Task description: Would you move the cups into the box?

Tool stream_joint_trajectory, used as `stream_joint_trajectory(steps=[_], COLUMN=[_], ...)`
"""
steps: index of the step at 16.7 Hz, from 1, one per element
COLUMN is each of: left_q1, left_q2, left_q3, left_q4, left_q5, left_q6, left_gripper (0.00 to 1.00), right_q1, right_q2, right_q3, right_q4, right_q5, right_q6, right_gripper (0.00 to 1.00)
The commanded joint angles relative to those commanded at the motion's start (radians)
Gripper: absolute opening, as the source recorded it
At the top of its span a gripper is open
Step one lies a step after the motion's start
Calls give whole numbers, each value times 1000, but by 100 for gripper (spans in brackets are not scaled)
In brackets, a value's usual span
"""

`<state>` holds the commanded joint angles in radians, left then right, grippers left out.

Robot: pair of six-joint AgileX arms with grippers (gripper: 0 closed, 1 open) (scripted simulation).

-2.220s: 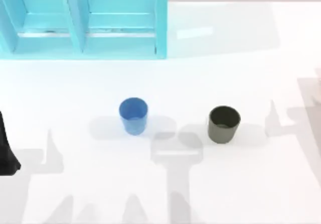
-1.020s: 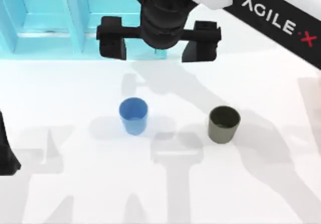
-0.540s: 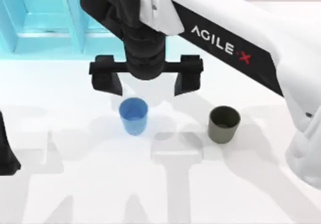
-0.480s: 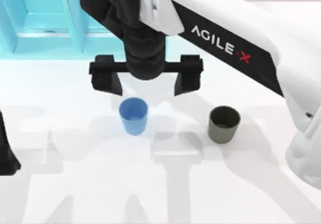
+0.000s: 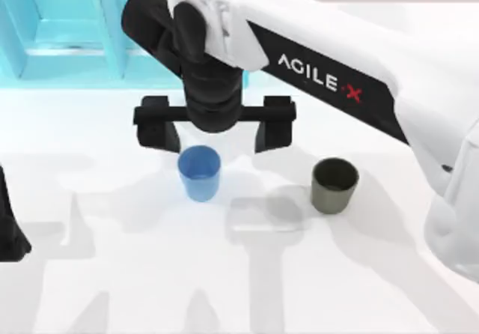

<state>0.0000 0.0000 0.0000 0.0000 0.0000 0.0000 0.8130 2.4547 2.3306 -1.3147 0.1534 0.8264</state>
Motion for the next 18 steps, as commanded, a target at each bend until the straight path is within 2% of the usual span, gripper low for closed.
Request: stream_joint_trajectory(steps=[5,10,18], left_q1=[0,0,0], left_q2=[0,0,0], left_q3=[0,0,0], left_q4=[0,0,0], left_q5=[0,0,0], left_q6=[0,0,0], left_gripper=[100,100,100], right_q1=[-15,-17,-17], right_q2=[29,33,33], right_q3=[-176,-200,-200], right_q4=[213,238,238], right_q5=[-2,-2,-2], right_q6=[-14,-16,-16], right_gripper=[100,100,40])
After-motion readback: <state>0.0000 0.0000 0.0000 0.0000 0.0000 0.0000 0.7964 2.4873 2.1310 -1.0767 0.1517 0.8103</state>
